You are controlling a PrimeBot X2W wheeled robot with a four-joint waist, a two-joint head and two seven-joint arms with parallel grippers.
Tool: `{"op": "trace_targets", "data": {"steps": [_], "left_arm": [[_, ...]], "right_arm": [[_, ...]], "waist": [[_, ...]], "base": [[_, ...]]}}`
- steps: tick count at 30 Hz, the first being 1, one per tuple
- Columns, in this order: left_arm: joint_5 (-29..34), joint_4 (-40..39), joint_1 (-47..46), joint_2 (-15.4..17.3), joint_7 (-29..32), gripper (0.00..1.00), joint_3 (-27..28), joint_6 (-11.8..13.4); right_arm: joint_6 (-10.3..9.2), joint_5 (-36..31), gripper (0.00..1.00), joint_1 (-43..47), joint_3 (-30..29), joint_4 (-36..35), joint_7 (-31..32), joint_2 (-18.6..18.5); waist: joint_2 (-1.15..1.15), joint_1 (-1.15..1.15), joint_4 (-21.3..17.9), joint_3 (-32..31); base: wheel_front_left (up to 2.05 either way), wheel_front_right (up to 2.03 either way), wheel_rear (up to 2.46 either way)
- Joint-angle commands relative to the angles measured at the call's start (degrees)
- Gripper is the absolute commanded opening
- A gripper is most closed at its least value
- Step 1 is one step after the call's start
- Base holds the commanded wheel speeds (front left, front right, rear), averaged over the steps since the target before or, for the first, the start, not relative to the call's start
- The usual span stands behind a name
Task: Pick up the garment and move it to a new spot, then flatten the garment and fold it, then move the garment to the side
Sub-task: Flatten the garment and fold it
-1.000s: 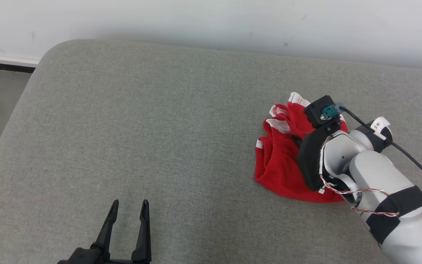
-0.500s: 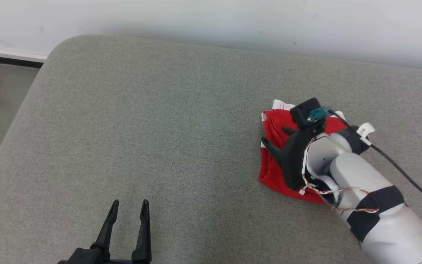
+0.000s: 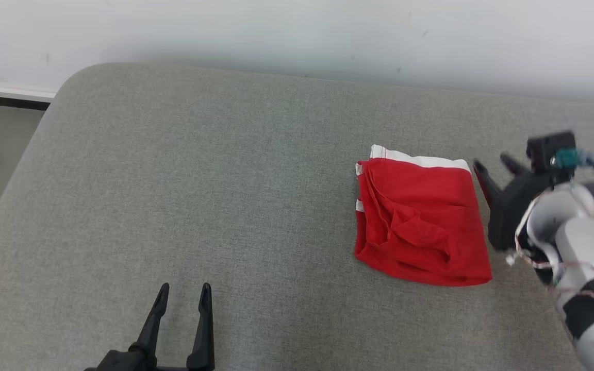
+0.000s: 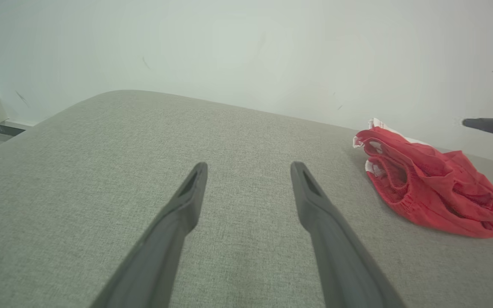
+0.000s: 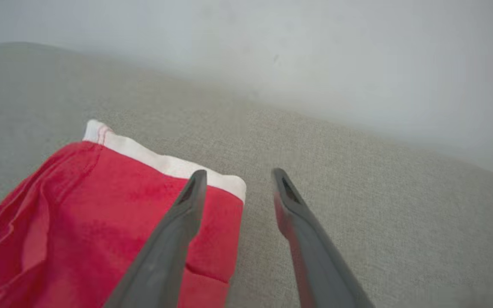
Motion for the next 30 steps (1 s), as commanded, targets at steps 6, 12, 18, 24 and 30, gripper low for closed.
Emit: {"op": "trace_targets", "data": {"steps": [6, 12, 18, 24, 30], "left_arm": [[-0.8, 0.1, -0.5, 0.0, -0.2, 1.00, 0.4, -0.1], [-0.3, 0.0, -0.2, 0.0, -0.2, 1.00, 0.9, 0.0], [0.1, 0.2, -0.5, 0.0, -0.2, 1.00, 1.1, -0.1], [0.1, 0.1, 0.1, 0.0, -0.2, 1.00, 1.1, 0.0], [0.3, 0.5, 0.8, 0.0, -0.2, 1.00, 1.3, 0.2]], "right_arm": [[-0.15, -3.6, 0.00, 7.7, 0.5, 1.1, -1.7, 2.2], [-0.16, -4.4, 0.00, 10.9, 4.6, -2.6, -2.9, 6.3], [-0.15, -4.5, 0.00, 12.7, 11.4, -5.8, -0.7, 9.2], [-0.15, -2.1, 0.00, 13.3, 17.1, -7.1, -0.7, 12.4], [-0.15, 1.8, 0.00, 14.2, 17.6, -10.7, -4.0, 14.5]], "waist": [[0.00, 0.01, 0.3, 0.8], [0.00, 0.01, -0.1, 0.7], [0.00, 0.01, -0.6, 0.2], [0.00, 0.01, -1.3, -0.3], [0.00, 0.01, -2.6, -1.5]], "base": [[0.00, 0.00, 0.00], [0.00, 0.00, 0.00], [0.00, 0.00, 0.00], [0.00, 0.00, 0.00], [0.00, 0.00, 0.00]]}}
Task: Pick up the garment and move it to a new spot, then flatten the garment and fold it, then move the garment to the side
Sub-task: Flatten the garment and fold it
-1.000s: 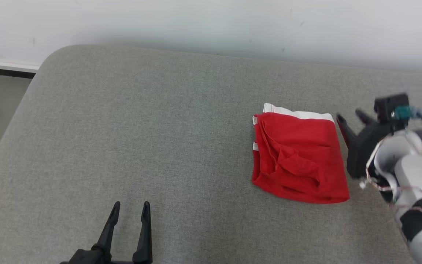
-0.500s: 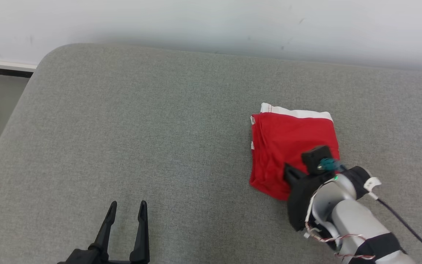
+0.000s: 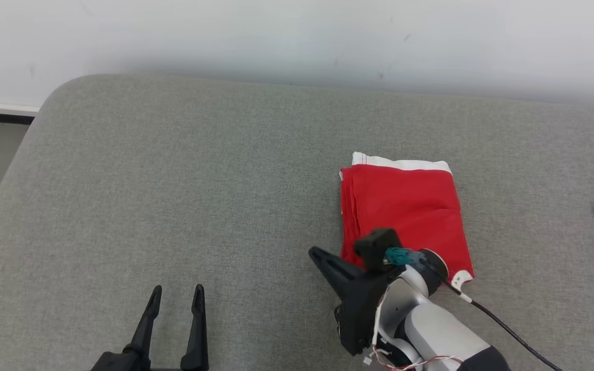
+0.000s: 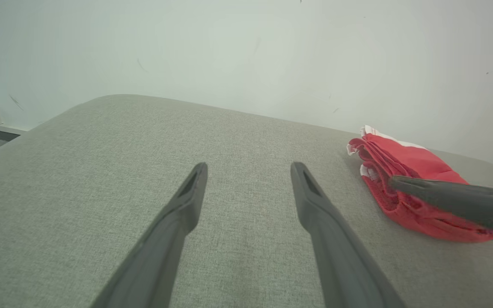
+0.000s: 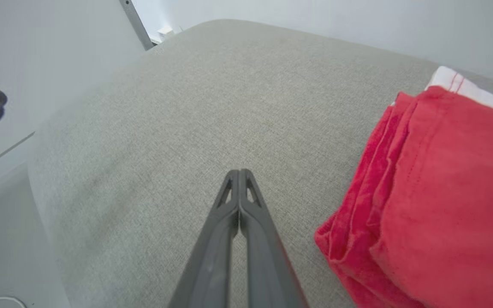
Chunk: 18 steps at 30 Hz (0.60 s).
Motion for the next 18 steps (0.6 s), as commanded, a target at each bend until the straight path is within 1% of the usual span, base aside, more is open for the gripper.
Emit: {"op": "trace_targets", "data": {"steps": [1, 4, 7, 8, 9, 10, 11, 12, 18], "left_arm": [[0.3, 0.3, 0.9, 0.0, -0.2, 1.00, 0.3, 0.1], [0.4, 0.6, 1.8, 0.0, -0.2, 1.00, 0.8, 0.4], [0.5, 0.8, 2.7, 0.0, -0.2, 1.00, 1.7, 0.5], [0.7, 0.9, 3.1, 0.0, -0.2, 1.00, 2.0, 0.4], [0.8, 1.0, 3.6, 0.0, -0.2, 1.00, 2.4, 0.3], [1.0, 1.1, 4.0, 0.0, -0.2, 1.00, 2.7, 0.3], [1.0, 1.1, 4.0, 0.0, -0.2, 1.00, 2.7, 0.3], [1.1, 1.2, 4.4, 0.0, -0.2, 1.00, 3.1, 0.2], [1.4, 1.3, 5.5, 0.0, -0.2, 1.00, 5.0, -0.1]], "right_arm": [[-0.15, 0.9, 0.00, 1.5, -1.4, -1.2, -1.6, 0.2], [-0.15, 3.2, 0.00, 3.7, -4.9, -4.1, -3.7, 0.8], [-0.15, 3.0, 0.00, 6.9, -8.9, -7.0, -5.7, 0.5], [-0.15, 2.4, 0.16, 8.0, -10.4, -7.9, -6.2, 0.3], [-0.15, 2.0, 0.56, 9.3, -11.6, -8.9, -6.6, 0.1], [-0.15, 1.6, 0.98, 10.7, -13.3, -9.9, -6.9, -0.1], [-0.15, 1.6, 0.98, 10.7, -13.3, -9.9, -6.9, -0.1], [-0.15, 1.1, 1.00, 11.9, -14.8, -10.7, -7.0, -0.2], [-0.16, -3.3, 1.00, 18.6, -23.9, -16.4, -7.8, -1.0]], "waist": [[0.00, 0.00, -0.8, -1.0], [0.00, 0.00, -2.0, -2.5], [0.00, 0.00, -3.5, -4.3], [0.00, 0.00, -4.0, -5.0], [0.00, 0.00, -4.6, -5.6], [0.00, 0.00, -5.1, -6.2], [0.00, 0.00, -5.1, -6.2], [0.00, 0.00, -5.7, -6.9], [0.00, 0.00, -8.6, -8.8]], "base": [[0.00, 0.00, 0.00], [0.00, 0.00, 0.00], [0.00, 0.00, 0.00], [0.00, 0.00, 0.00], [0.00, 0.00, 0.00], [0.00, 0.00, 0.00], [0.00, 0.00, 0.00], [0.00, 0.00, 0.00], [0.00, 0.00, 0.00]]}}
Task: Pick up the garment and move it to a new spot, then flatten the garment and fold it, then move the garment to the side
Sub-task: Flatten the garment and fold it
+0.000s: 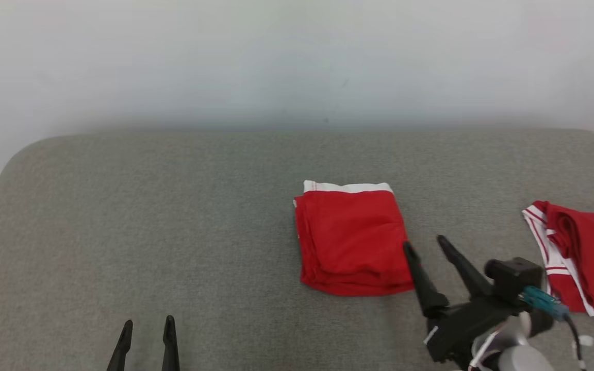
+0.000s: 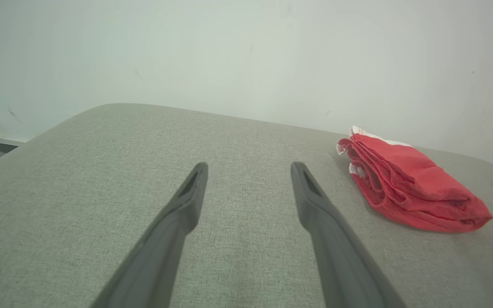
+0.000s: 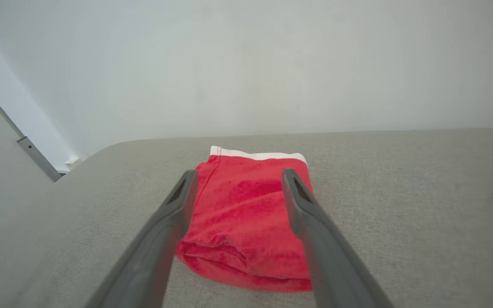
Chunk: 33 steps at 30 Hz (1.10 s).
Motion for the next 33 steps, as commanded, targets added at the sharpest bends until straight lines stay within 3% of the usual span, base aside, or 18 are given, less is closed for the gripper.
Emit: {"op": "trace_targets", "data": {"steps": [1, 9, 14, 33], "left_arm": [[0.4, 0.1, 0.7, 0.0, -0.2, 1.00, 0.3, -0.3], [0.9, 1.6, 0.7, 0.0, -0.2, 1.00, 2.9, -0.9], [1.8, 2.8, 0.3, 0.0, -0.2, 1.00, 4.6, -1.5], [4.1, 6.1, -1.1, 0.0, -0.2, 1.00, 6.1, -3.3]], "right_arm": [[-0.16, -0.4, 1.00, 1.2, -0.8, -0.7, -0.4, -0.2], [-0.16, -1.8, 1.00, 6.3, -7.4, -3.3, -2.4, -1.4], [-0.16, -3.7, 1.00, 8.0, -8.1, -1.3, -4.0, -3.2], [-0.16, -4.1, 1.00, 8.1, -8.2, 4.4, -7.3, -3.0]], "waist": [[0.00, 0.00, -2.2, -1.8], [0.00, 0.00, -4.0, -3.2], [0.00, 0.00, -4.6, -3.8], [0.00, 0.00, -5.5, -4.9]], "base": [[0.00, 0.00, 0.00], [0.00, 0.00, 0.00], [0.00, 0.00, 0.00], [0.00, 0.00, 0.00]]}}
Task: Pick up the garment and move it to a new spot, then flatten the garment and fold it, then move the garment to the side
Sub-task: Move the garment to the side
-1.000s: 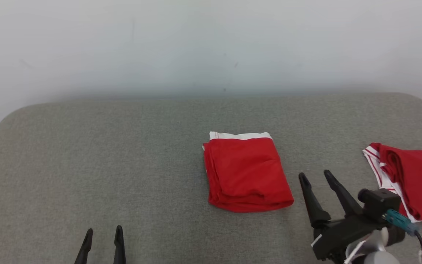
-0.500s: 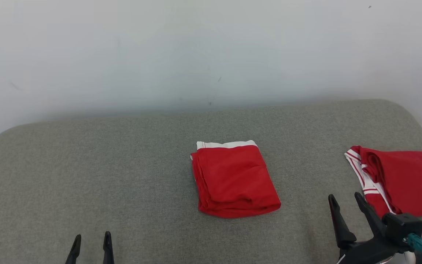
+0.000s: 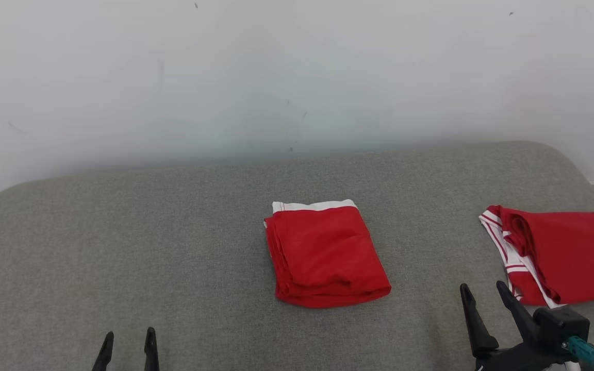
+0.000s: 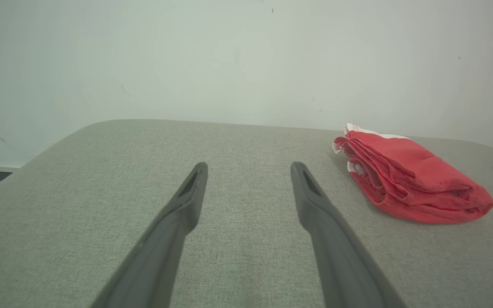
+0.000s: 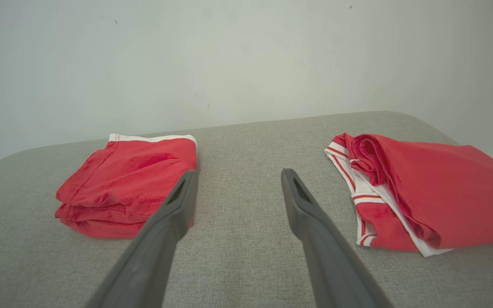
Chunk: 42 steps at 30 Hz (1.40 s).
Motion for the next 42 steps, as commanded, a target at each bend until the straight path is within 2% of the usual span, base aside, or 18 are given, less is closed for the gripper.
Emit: {"op": "trace_targets", "data": {"steps": [1, 20, 25, 29, 35, 42], "left_arm": [[-0.3, 0.2, 0.5, 0.0, -0.2, 1.00, 0.2, -0.3], [-0.8, 0.1, 0.8, 0.0, -0.2, 1.00, -0.2, 0.3], [-1.1, -0.1, 1.2, 0.0, -0.2, 1.00, -0.3, 0.5], [-1.2, -0.4, 1.1, 0.0, -0.2, 1.00, -0.7, 0.6], [-1.3, -1.0, -0.1, 0.0, -0.2, 1.00, -2.0, 0.7], [-1.7, -2.7, -3.4, 0.0, -0.2, 1.00, -4.4, 1.0]], "right_arm": [[-0.16, -0.4, 1.00, -0.4, 0.1, 0.0, -0.1, 0.2], [-0.16, -0.6, 1.00, -0.9, 0.0, 0.4, 0.5, 0.6], [-0.16, 0.5, 1.00, -2.7, 0.0, 0.5, 2.3, 0.9], [-0.16, 2.1, 1.00, -6.7, 2.5, 1.0, 8.3, -0.6], [-0.15, 5.8, 1.00, -16.3, 5.3, 3.4, 20.5, -2.1], [-0.15, 7.1, 1.00, -27.9, 5.0, 11.0, 36.9, -2.3]], "waist": [[0.00, 0.00, -0.1, 0.1], [0.00, 0.00, 0.0, 1.2], [0.00, 0.00, 0.1, 1.6], [0.00, 0.00, 0.4, 2.3], [0.00, 0.00, 2.6, 4.5], [0.00, 0.00, 7.1, 10.9]], "base": [[0.00, 0.00, 0.00], [0.00, 0.00, 0.00], [0.00, 0.00, 0.00], [0.00, 0.00, 0.00], [0.00, 0.00, 0.00], [0.00, 0.00, 0.00]]}}
